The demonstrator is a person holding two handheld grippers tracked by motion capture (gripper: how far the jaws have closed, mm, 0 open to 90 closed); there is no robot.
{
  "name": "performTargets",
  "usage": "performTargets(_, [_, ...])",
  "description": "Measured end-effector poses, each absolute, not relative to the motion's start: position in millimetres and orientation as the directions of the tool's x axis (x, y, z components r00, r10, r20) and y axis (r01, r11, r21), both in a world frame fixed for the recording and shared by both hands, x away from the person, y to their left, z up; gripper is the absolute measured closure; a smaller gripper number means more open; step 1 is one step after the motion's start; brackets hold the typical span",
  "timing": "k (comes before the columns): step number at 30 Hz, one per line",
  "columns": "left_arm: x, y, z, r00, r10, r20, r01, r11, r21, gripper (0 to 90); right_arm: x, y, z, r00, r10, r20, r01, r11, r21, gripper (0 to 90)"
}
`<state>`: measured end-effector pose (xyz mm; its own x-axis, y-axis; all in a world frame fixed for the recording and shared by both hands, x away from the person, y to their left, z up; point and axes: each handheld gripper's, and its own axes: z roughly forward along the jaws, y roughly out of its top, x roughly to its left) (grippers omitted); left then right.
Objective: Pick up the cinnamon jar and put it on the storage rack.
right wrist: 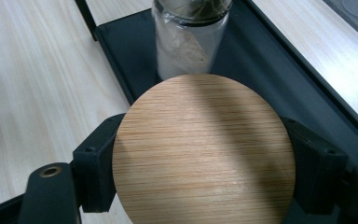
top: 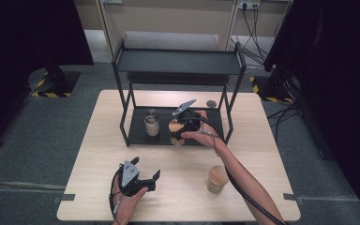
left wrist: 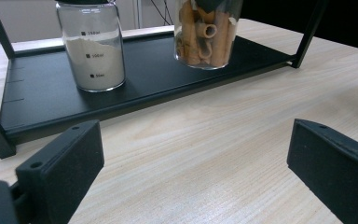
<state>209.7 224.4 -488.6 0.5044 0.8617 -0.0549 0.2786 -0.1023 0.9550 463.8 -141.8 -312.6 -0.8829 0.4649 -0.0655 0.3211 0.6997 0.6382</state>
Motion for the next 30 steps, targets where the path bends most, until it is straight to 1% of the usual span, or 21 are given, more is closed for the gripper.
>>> performTargets(10, [210,225,-488,0.505,0.861,-0.056,0.280,-0.102,0.955,3.2,474,-137,-316,-0.870,0.490,-0.061,0.342,0.687,0.641,24.2])
performTargets(18, [210,225,-489,0.505,0.861,-0.057,0.280,-0.101,0.955,3.2,478,-129,-319,-0.865,0.496,-0.080,0.339,0.694,0.635,24.2])
performTargets(24, [210,225,-489,0.506,0.861,-0.057,0.280,-0.101,0.955,3.2,480,-122,-321,-0.849,0.524,-0.072,0.370,0.685,0.627,24.2])
performTargets(30, [210,224,-489,0.506,0.861,-0.057,0.279,-0.101,0.955,3.2,483,-117,-325,-0.849,0.522,-0.076,0.362,0.682,0.636,24.2])
